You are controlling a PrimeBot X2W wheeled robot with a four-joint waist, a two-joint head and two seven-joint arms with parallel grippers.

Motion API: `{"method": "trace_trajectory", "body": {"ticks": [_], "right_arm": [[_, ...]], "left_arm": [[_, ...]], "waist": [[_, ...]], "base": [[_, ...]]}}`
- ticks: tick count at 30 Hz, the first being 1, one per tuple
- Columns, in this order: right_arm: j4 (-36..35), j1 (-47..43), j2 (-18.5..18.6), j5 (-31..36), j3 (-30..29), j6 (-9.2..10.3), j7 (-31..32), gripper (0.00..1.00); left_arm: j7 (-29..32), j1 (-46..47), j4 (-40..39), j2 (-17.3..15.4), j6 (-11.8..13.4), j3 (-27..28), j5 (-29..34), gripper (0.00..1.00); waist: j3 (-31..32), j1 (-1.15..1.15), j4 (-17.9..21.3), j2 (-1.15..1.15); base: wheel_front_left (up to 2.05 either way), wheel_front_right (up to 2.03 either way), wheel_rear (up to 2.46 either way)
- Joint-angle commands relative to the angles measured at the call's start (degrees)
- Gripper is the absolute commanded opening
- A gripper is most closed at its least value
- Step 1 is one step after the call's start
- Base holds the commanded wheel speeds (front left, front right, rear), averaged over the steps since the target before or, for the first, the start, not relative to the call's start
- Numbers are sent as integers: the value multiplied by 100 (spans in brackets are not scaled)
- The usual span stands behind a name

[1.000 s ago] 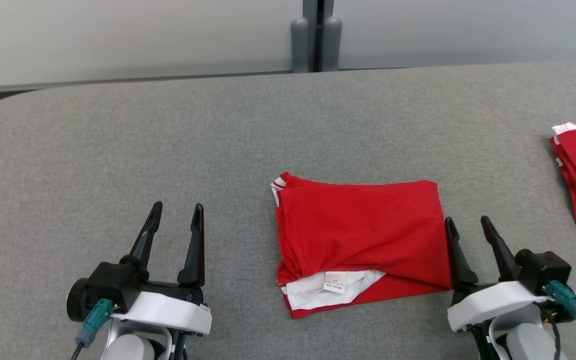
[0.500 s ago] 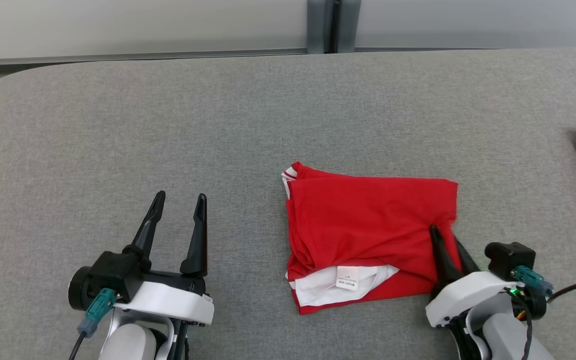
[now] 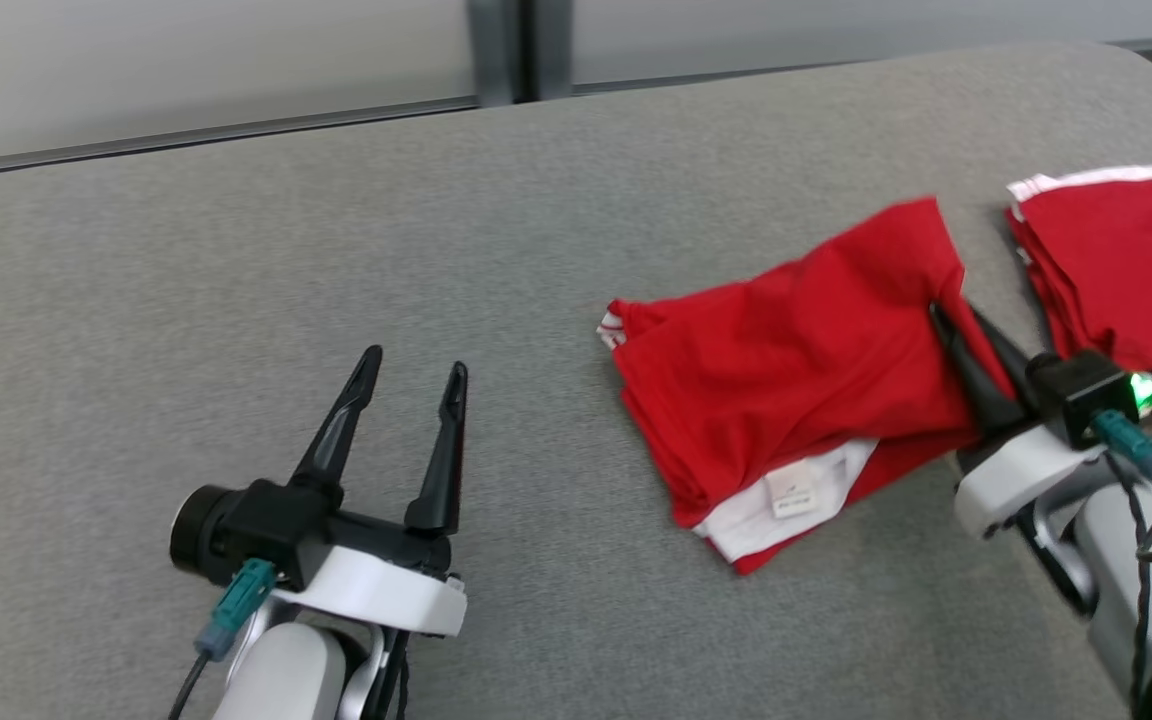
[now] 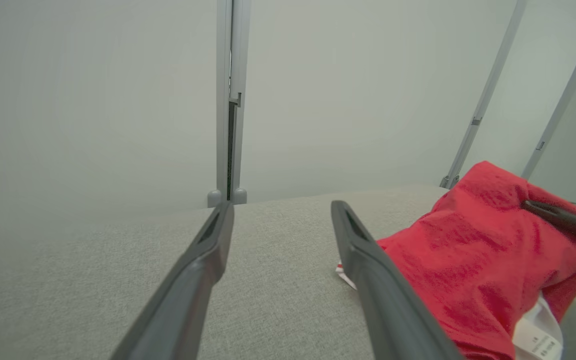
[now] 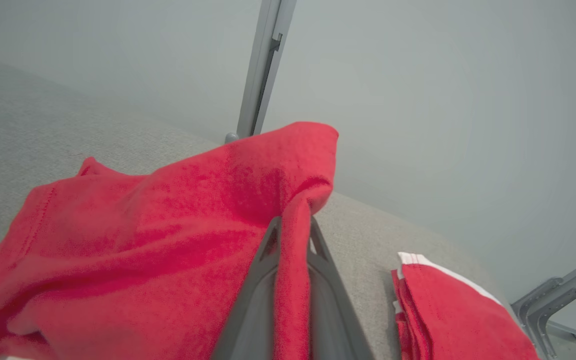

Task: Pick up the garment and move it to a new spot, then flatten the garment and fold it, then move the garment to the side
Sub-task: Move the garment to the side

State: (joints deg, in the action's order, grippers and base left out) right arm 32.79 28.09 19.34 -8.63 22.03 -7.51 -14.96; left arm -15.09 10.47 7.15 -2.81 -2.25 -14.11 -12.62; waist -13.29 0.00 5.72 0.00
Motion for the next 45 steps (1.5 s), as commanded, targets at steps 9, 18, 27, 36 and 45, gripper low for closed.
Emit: {"method": "trace_trajectory", "body": {"ticks": [9, 18, 27, 36, 45], "right_arm": [[-320, 1249, 1276, 135, 687, 9, -29, 0], [138, 2030, 1764, -42, 292, 9, -31, 0], [846, 2298, 1743, 29, -325, 9, -30, 0], [1725, 2580, 1470, 281, -867, 9, -30, 100], [1814, 2490, 1156, 72, -712, 9, -31, 100]], "left_arm": [[-6, 676, -83, -33, -233, -609, 890, 100], [-5, 1328, -159, -157, -333, -747, 1145, 100], [-5, 1639, -191, -325, -385, -811, 1222, 100], [1, 1722, -46, -323, -399, -1005, 1145, 100], [-1, 1578, -137, -195, -268, -915, 951, 100]], "waist": [[-835, 0, 935, 0], [-1653, 0, 1383, 0], [-2071, 0, 1416, 0], [-2166, 0, 1188, 0], [-1591, 0, 859, 0]], "base": [[0, 0, 0], [0, 0, 0], [0, 0, 0], [0, 0, 0], [0, 0, 0]]}}
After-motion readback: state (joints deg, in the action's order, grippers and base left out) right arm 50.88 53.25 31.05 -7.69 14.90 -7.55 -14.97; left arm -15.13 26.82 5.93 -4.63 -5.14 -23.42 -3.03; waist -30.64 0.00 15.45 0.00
